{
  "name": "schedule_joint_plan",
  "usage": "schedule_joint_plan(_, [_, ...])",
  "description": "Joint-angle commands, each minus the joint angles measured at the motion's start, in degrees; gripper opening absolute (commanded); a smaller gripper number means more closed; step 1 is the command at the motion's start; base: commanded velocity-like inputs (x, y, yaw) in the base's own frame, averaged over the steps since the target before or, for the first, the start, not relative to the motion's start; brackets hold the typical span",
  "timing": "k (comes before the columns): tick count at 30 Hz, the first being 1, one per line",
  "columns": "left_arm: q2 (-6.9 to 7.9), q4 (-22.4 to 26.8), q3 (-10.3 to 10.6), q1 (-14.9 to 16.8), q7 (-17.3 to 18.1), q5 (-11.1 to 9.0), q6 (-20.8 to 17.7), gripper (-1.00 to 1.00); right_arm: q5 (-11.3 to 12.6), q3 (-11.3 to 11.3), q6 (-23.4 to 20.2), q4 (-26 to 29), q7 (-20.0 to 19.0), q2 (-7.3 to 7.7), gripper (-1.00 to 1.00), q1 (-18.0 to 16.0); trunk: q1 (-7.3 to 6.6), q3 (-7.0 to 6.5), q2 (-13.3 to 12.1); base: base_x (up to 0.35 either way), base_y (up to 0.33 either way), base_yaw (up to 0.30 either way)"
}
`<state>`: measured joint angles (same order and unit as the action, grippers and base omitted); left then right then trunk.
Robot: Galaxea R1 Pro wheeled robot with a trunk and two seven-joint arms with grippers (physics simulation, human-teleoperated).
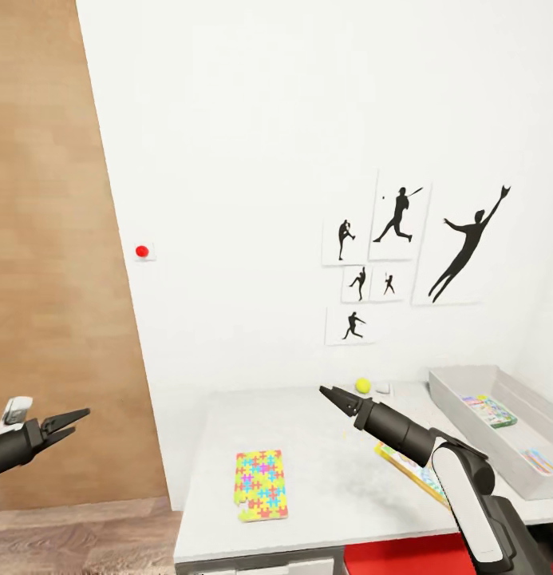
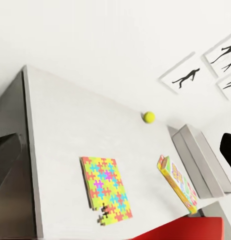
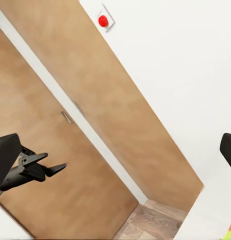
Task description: Put all the toys in the child's room - the three board games (two on the bed and one on the table), the two jigsaw puzzles on the table, and the tennis ball on the table - inside the toy box on the table in the child's room.
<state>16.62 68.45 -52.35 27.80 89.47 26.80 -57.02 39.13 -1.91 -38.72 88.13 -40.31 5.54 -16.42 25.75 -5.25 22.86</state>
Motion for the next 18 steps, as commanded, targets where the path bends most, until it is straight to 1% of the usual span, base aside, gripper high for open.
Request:
schedule_joint_plan(1, [-0.02,-0.03,-0.09,0.06,0.53,0.57,-0.28,1.0,0.27,-0.05,-0.39,0.04,-0.03,0.0,1.0,-0.01,0.03,0.03,0.06,0.072,0.233,0.285])
schedule_joint_plan(7, [-0.07,-0.06,-0.11,0.06,0.53,0.54,0.8,1.0,0.29,-0.08,-0.39,0.02,0.25,-0.01,1.0,-0.01,0.03,0.03,0.06,0.137,0.165,0.285])
schedule_joint_plan(15, [-0.09,-0.25,-0.19,0.06,0.53,0.55,1.16,1.0,0.33,-0.11,-0.39,0.02,0.48,0.0,1.0,-0.01,0.03,0.03,0.06,0.205,0.19,0.285])
schedule_joint_plan(18, [-0.13,-0.31,-0.2,0.06,0.53,0.54,1.45,1.0,0.33,-0.14,-0.39,0.02,0.49,0.0,1.0,-0.01,0.03,0.03,0.06,0.232,0.117,0.285])
